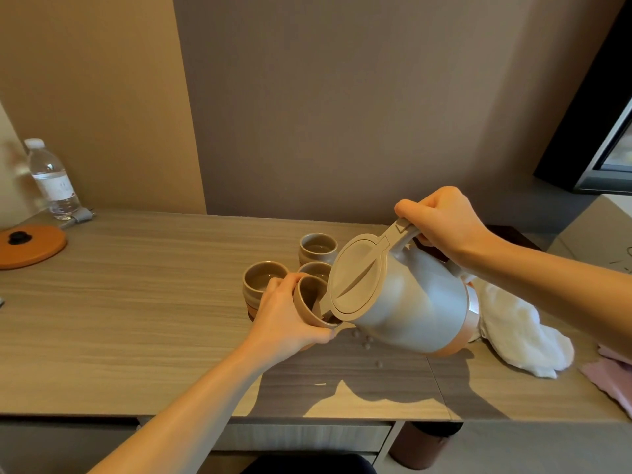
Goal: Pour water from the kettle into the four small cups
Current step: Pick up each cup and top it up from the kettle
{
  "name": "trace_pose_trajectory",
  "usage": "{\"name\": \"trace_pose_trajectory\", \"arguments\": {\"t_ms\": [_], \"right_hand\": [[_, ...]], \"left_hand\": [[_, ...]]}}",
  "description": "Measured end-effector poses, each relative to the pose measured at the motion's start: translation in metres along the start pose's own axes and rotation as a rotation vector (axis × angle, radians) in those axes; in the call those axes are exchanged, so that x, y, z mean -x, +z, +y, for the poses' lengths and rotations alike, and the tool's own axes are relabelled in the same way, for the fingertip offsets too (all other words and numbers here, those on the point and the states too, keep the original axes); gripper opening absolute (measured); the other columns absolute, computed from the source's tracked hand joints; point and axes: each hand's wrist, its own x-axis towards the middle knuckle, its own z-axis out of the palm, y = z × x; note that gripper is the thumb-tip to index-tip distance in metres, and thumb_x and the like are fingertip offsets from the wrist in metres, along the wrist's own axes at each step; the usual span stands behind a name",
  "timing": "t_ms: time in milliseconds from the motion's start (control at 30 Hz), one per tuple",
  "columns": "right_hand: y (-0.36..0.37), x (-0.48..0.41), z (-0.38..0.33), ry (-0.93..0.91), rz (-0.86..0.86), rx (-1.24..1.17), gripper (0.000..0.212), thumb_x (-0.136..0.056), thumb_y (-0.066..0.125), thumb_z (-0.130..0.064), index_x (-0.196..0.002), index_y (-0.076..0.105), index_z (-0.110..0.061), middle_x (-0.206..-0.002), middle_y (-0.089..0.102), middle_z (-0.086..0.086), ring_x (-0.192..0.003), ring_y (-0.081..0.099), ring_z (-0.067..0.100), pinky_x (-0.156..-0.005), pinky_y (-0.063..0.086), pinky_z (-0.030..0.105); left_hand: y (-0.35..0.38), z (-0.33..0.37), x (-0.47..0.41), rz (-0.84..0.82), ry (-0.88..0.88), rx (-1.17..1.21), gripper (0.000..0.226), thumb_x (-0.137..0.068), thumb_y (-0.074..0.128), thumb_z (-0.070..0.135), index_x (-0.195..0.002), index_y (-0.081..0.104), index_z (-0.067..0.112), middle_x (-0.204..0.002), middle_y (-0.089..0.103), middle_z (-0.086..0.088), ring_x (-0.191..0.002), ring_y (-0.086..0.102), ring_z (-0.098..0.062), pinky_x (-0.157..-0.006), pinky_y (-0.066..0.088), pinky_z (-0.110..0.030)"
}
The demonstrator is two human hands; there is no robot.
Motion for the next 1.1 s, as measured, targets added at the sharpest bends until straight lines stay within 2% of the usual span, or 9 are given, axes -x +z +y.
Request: {"name": "trace_pose_trajectory", "arguments": {"t_ms": [67, 133, 400, 533, 733, 833, 1100], "right_hand": [[0.000, 0.000, 0.001, -0.011, -0.006, -0.003, 0.043, -0.074, 0.056, -0.036, -0.033, 0.060, -0.024, -0.058, 0.058, 0.028, -0.054, 0.046, 0.025, -0.062, 0.049, 0.044], [0.001, 0.000, 0.001, -0.008, -0.006, 0.008, 0.041, -0.071, 0.055, -0.039, -0.035, 0.061, -0.021, -0.061, 0.061, 0.030, -0.054, 0.047, 0.026, -0.063, 0.052, 0.048], [0.004, -0.003, 0.006, 0.000, -0.006, 0.029, 0.053, -0.065, 0.052, -0.046, -0.052, 0.062, 0.004, -0.064, 0.062, 0.031, -0.054, 0.048, 0.028, -0.066, 0.055, 0.055], [0.004, -0.001, 0.005, -0.010, -0.014, 0.034, 0.048, -0.067, 0.053, -0.044, -0.046, 0.061, -0.002, -0.063, 0.062, 0.031, -0.054, 0.048, 0.028, -0.065, 0.055, 0.055], [0.004, -0.001, 0.004, -0.005, -0.012, 0.051, 0.058, -0.063, 0.051, -0.047, -0.056, 0.061, 0.009, -0.066, 0.060, 0.035, -0.055, 0.044, 0.027, -0.064, 0.054, 0.056], [0.004, -0.002, 0.005, -0.006, -0.011, 0.060, 0.057, -0.061, 0.050, -0.048, -0.055, 0.061, 0.007, -0.067, 0.061, 0.033, -0.055, 0.046, 0.028, -0.065, 0.055, 0.055], [0.002, -0.001, 0.003, -0.018, -0.005, 0.067, 0.057, -0.063, 0.050, -0.047, -0.058, 0.065, 0.008, -0.067, 0.062, 0.033, -0.055, 0.047, 0.028, -0.065, 0.055, 0.054]], "left_hand": [[0.003, -0.001, 0.002, 0.010, -0.013, 0.002, 0.082, -0.047, 0.091, 0.041, -0.116, 0.046, 0.036, -0.114, 0.047, 0.011, -0.107, 0.049, -0.011, -0.089, 0.050, -0.032], [0.005, -0.002, 0.003, 0.021, -0.024, -0.003, 0.082, -0.048, 0.092, 0.041, -0.116, 0.046, 0.035, -0.115, 0.048, 0.010, -0.107, 0.050, -0.011, -0.088, 0.051, -0.032], [0.009, -0.005, 0.005, 0.025, -0.057, 0.014, 0.084, -0.047, 0.091, 0.042, -0.116, 0.045, 0.036, -0.115, 0.048, 0.010, -0.107, 0.051, -0.012, -0.086, 0.051, -0.030], [0.008, -0.005, 0.006, 0.026, -0.060, 0.026, 0.082, -0.048, 0.092, 0.038, -0.116, 0.047, 0.034, -0.115, 0.048, 0.009, -0.105, 0.051, -0.013, -0.082, 0.048, -0.025], [0.010, -0.004, 0.007, 0.028, -0.083, 0.015, 0.087, -0.047, 0.092, 0.041, -0.120, 0.046, 0.033, -0.117, 0.048, 0.009, -0.108, 0.052, -0.014, -0.088, 0.053, -0.033], [0.011, -0.005, 0.008, 0.036, -0.088, 0.016, 0.088, -0.046, 0.092, 0.043, -0.121, 0.045, 0.034, -0.118, 0.048, 0.009, -0.110, 0.052, -0.015, -0.089, 0.054, -0.036], [0.014, -0.003, 0.009, 0.050, -0.091, 0.031, 0.088, -0.048, 0.093, 0.039, -0.122, 0.044, 0.034, -0.119, 0.048, 0.009, -0.109, 0.052, -0.014, -0.086, 0.052, -0.029]]}}
